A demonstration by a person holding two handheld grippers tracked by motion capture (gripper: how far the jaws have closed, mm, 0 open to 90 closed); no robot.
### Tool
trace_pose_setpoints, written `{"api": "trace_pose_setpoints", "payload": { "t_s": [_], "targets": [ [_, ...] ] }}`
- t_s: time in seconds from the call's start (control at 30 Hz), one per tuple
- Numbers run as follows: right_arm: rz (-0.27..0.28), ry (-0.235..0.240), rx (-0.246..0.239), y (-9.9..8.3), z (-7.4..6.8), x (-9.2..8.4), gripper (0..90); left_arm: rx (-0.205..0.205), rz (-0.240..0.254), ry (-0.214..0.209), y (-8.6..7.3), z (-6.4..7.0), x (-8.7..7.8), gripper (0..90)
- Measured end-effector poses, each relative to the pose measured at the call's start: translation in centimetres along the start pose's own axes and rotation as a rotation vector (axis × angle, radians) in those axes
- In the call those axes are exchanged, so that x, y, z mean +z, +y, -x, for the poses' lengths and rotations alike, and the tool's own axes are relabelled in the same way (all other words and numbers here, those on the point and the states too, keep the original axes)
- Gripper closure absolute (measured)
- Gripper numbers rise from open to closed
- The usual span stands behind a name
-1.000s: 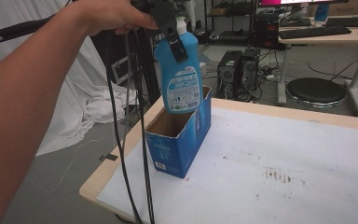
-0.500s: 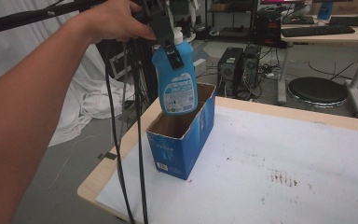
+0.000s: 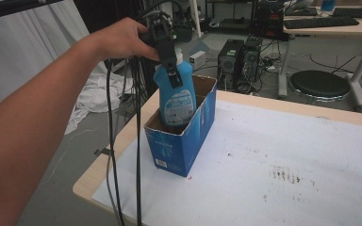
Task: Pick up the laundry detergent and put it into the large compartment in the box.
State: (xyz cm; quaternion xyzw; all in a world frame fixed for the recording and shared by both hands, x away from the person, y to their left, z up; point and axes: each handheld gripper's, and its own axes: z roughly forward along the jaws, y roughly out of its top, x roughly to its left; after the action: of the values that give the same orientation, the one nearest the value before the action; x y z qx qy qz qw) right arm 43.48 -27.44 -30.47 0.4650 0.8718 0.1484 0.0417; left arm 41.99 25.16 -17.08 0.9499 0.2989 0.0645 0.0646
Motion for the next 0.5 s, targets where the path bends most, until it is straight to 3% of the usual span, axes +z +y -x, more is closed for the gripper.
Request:
{"api": "trace_pose_setpoints", "payload": {
  "t_s": [0.5],
  "targets": [
    [-0.017, 0.004, 0.003, -0.1, 0.0, 0.5, 3.6, 0.01, -0.069, -0.007, -0.3, -0.1, 7.2, 37.9]
  ]
}}
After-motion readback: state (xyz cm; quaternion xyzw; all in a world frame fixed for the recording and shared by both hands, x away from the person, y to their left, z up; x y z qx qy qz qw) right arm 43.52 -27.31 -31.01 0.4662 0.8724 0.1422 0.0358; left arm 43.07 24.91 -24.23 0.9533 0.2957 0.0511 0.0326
